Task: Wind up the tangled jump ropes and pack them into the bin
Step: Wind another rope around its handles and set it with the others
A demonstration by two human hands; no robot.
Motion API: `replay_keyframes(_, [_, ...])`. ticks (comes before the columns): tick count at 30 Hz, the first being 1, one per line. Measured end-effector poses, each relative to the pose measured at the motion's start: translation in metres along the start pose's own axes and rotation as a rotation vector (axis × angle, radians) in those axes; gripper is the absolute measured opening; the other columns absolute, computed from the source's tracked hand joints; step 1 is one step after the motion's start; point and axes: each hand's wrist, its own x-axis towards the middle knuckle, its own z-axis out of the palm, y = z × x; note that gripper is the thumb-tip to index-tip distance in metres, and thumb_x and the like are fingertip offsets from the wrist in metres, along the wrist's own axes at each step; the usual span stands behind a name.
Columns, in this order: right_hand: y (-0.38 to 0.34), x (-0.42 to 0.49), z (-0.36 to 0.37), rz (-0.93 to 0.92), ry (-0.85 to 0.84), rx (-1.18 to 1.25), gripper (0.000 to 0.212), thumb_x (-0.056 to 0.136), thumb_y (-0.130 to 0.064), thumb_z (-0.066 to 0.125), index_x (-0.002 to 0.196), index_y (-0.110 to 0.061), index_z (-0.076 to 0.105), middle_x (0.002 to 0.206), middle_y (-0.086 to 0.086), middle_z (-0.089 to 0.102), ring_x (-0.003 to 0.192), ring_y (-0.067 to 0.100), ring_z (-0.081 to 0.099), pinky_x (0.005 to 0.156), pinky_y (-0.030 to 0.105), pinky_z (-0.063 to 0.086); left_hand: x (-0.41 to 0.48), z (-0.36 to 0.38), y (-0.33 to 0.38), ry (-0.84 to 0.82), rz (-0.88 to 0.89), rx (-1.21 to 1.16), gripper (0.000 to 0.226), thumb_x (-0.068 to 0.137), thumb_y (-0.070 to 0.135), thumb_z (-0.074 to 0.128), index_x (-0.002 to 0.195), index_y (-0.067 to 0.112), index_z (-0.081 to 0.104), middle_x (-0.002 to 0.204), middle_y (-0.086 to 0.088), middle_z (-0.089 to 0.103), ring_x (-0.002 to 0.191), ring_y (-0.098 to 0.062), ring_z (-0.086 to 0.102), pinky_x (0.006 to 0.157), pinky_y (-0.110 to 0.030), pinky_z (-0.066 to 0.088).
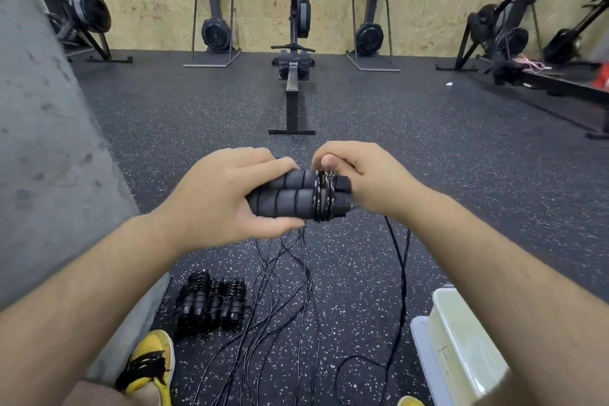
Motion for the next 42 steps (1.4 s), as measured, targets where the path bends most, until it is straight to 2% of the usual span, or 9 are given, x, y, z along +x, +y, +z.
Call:
replay_keyframes(3, [0.002, -0.002, 0.011, 0.029, -0.056, 0.171, 0.009, 0.098, -0.02, 0.053, 0.092, -0.018, 0.06, 0.077, -0.011, 0.06, 0.071, 0.006, 0.053, 0.067, 0.031, 0.046, -0.001, 0.0, 0.004, 0.046, -0.034, -0.005, 0.051, 0.082, 0.059, 0.074, 0.109, 0.016, 0.068, 0.081, 0.005, 0.054, 0.075, -0.018, 0.052, 0.069, -0.039, 0.046])
replay_keyframes(6, [-0.01, -0.005, 0.023, 0.127, -0.115, 0.229, 0.038, 0.088, 0.015, 0.049, 0.076, -0.021, 0.053, 0.073, -0.012, 0.053, 0.064, -0.008, 0.048, 0.063, 0.014, 0.04, -0.002, 0.005, 0.006, 0.091, -0.067, 0.029, 0.056, 0.082, 0.062, 0.071, 0.114, 0.016, 0.067, 0.084, 0.005, 0.055, 0.077, -0.019, 0.053, 0.07, -0.039, 0.048])
replay_keyframes(11, [-0.026, -0.005, 0.046, 0.284, -0.23, 0.092, 0.022, 0.1, -0.002, 0.04, 0.092, -0.011, 0.058, 0.087, 0.006, 0.054, 0.073, 0.019, 0.049, 0.063, 0.023, 0.038, -0.002, 0.011, 0.0, 0.128, -0.126, 0.128, 0.062, 0.083, 0.07, 0.061, 0.115, 0.017, 0.065, 0.085, 0.002, 0.057, 0.08, -0.025, 0.057, 0.069, -0.042, 0.048])
replay_keyframes(18, [-0.051, -0.01, 0.047, 0.302, -0.262, 0.196, 0.028, 0.106, -0.034, 0.036, 0.105, -0.02, 0.06, 0.076, 0.002, 0.058, 0.06, 0.018, 0.056, 0.069, 0.049, 0.058, -0.005, 0.013, -0.031, 0.126, -0.248, 0.343, 0.063, 0.082, 0.072, 0.056, 0.116, 0.019, 0.062, 0.086, 0.0, 0.055, 0.079, -0.027, 0.056, 0.066, -0.039, 0.044])
replay_keyframes(24, [-0.057, -0.014, 0.038, 0.317, -0.279, 0.195, 0.031, 0.106, -0.036, 0.034, 0.095, -0.024, 0.061, 0.075, 0.004, 0.061, 0.048, 0.018, 0.06, 0.057, 0.036, 0.054, -0.007, 0.016, -0.046, 0.076, -0.288, 0.442, 0.062, 0.081, 0.073, 0.052, 0.112, 0.021, 0.061, 0.085, 0.0, 0.055, 0.078, -0.029, 0.057, 0.062, -0.037, 0.041])
replay_keyframes(29, [-0.06, -0.017, 0.036, 0.353, -0.3, 0.255, 0.033, 0.104, -0.039, 0.036, 0.092, -0.024, 0.063, 0.064, 0.001, 0.055, 0.05, 0.021, 0.06, 0.062, 0.046, 0.059, -0.007, 0.02, -0.048, 0.041, -0.287, 0.453, 0.062, 0.081, 0.072, 0.05, 0.113, 0.021, 0.061, 0.084, 0.0, 0.055, 0.078, -0.029, 0.058, 0.063, -0.037, 0.042])
replay_keyframes(32, [-0.061, -0.016, 0.034, 0.344, -0.278, 0.253, 0.034, 0.105, -0.039, 0.037, 0.091, -0.022, 0.064, 0.063, 0.0, 0.057, 0.053, 0.016, 0.053, 0.058, 0.036, 0.049, -0.006, 0.019, -0.047, 0.035, -0.273, 0.47, 0.058, 0.082, 0.069, 0.054, 0.111, 0.019, 0.061, 0.083, -0.002, 0.055, 0.076, -0.03, 0.057, 0.061, -0.037, 0.041])
replay_keyframes(38, [-0.071, -0.019, 0.025, 0.166, -0.265, -0.226, 0.032, 0.104, -0.034, 0.041, 0.076, -0.019, 0.043, 0.076, -0.002, 0.049, 0.071, 0.021, 0.047, 0.06, 0.033, 0.03, -0.004, 0.02, -0.046, -0.026, -0.211, 0.527, 0.06, 0.081, 0.07, 0.047, 0.106, 0.018, 0.061, 0.081, -0.002, 0.053, 0.073, -0.029, 0.056, 0.06, -0.036, 0.036])
replay_keyframes(42, [-0.075, -0.02, 0.013, 0.038, -0.119, -0.568, 0.026, 0.1, -0.043, 0.043, 0.082, -0.024, 0.047, 0.078, -0.004, 0.045, 0.074, 0.025, 0.043, 0.064, 0.031, 0.031, -0.005, 0.027, -0.04, -0.063, -0.174, 0.533, 0.056, 0.081, 0.07, 0.054, 0.102, 0.019, 0.062, 0.079, -0.002, 0.053, 0.071, -0.029, 0.056, 0.061, -0.032, 0.028])
